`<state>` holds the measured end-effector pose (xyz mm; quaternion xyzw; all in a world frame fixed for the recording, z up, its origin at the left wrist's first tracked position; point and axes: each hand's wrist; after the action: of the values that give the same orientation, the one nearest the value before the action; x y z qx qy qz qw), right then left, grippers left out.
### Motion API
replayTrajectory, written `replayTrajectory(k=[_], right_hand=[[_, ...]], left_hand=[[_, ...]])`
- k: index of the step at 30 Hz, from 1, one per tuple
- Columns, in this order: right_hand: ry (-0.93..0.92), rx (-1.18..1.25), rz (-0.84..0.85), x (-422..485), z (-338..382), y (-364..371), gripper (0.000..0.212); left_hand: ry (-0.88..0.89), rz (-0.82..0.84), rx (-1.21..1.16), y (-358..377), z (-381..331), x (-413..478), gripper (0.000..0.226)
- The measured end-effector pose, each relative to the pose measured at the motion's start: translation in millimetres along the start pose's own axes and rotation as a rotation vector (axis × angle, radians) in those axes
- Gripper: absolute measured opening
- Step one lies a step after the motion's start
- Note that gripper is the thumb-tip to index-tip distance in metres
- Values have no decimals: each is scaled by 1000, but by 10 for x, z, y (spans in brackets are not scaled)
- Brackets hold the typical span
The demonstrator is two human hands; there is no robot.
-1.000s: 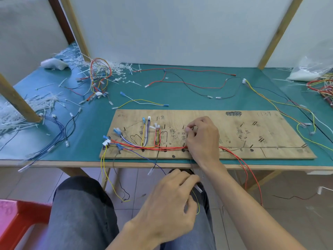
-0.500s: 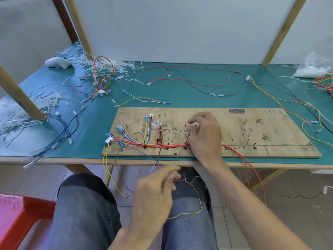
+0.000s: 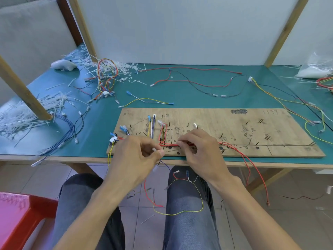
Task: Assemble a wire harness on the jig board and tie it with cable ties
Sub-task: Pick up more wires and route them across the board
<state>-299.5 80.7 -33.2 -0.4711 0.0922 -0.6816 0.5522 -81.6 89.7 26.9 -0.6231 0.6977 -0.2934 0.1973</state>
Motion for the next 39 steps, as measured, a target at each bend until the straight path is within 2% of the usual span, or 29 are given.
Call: replayTrajectory(k=[3,6,12,15,20,24,29,34,39], right_hand=[[35,49,-71,-69,16,17,3],[74,34,-106,-68,31,74,6],[106,85,-128,-66,43,85,8],[96,72,-107,-74,70,74,3],[105,5,-40,-85,132,71,37],[54,-39,18,-90,85,75,22],[94,23,65,-103,59,34,10],[99,20,101,-99,64,-7,12],[43,35,170,-114,32,-63,15]], left_hand=[[-35,179,-175,-87,-113,149,10],[-27,224,-233,-101,-190,384,7],[67,104,-201,52,-283,946,8],[46,71,-184,175,-236,1168,8],[-41,51,-130,293,-63,1271,13],[-85,51,-52,335,-23,1312,12],[-90,66,22,365,-13,1352,13],[-122,91,10,365,-30,1381,11],[-69,78,198,386,-78,1408,11]])
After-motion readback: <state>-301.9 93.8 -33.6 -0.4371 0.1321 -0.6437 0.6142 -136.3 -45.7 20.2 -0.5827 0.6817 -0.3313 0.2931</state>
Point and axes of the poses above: each hand's wrist, its own x-axis towards the middle knuckle, its own y-axis out of the palm, z = x × y, and after that the axes turned 1 degree about z, right-handed
